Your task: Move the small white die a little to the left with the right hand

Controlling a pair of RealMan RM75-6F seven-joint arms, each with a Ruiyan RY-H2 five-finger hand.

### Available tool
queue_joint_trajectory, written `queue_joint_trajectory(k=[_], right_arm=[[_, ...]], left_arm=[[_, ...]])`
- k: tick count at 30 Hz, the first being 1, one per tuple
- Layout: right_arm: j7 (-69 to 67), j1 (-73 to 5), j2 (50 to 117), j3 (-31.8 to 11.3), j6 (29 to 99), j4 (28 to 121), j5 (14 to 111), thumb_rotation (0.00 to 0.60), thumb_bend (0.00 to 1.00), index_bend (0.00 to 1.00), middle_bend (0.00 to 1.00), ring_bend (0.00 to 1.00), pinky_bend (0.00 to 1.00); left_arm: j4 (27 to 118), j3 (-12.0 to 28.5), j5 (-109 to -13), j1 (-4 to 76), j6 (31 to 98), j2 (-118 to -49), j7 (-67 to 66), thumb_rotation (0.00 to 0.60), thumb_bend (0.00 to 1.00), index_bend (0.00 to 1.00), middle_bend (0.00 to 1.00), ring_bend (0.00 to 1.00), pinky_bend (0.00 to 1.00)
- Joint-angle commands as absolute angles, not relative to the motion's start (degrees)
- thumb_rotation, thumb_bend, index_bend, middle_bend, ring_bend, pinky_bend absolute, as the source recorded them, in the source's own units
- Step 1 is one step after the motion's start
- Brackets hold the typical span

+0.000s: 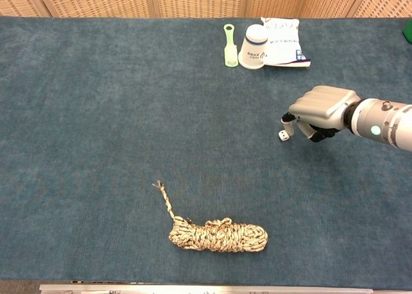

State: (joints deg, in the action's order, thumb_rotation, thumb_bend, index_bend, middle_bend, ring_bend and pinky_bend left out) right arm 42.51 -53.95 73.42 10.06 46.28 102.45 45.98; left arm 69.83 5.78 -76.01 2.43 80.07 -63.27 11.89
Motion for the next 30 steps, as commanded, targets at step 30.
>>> queue_joint_trajectory(k=[30], right_arm=[[42.2,-55.0,75.3,10.4,45.7,100.7,45.6,0.600,1.00,0.39,0.95,0.95,1.00]], left_arm=[[70.0,6.6,-75.1,1.7,80.1,-63.0,12.4,0.600,0.27,0.38,0.33,0.27,0.41]])
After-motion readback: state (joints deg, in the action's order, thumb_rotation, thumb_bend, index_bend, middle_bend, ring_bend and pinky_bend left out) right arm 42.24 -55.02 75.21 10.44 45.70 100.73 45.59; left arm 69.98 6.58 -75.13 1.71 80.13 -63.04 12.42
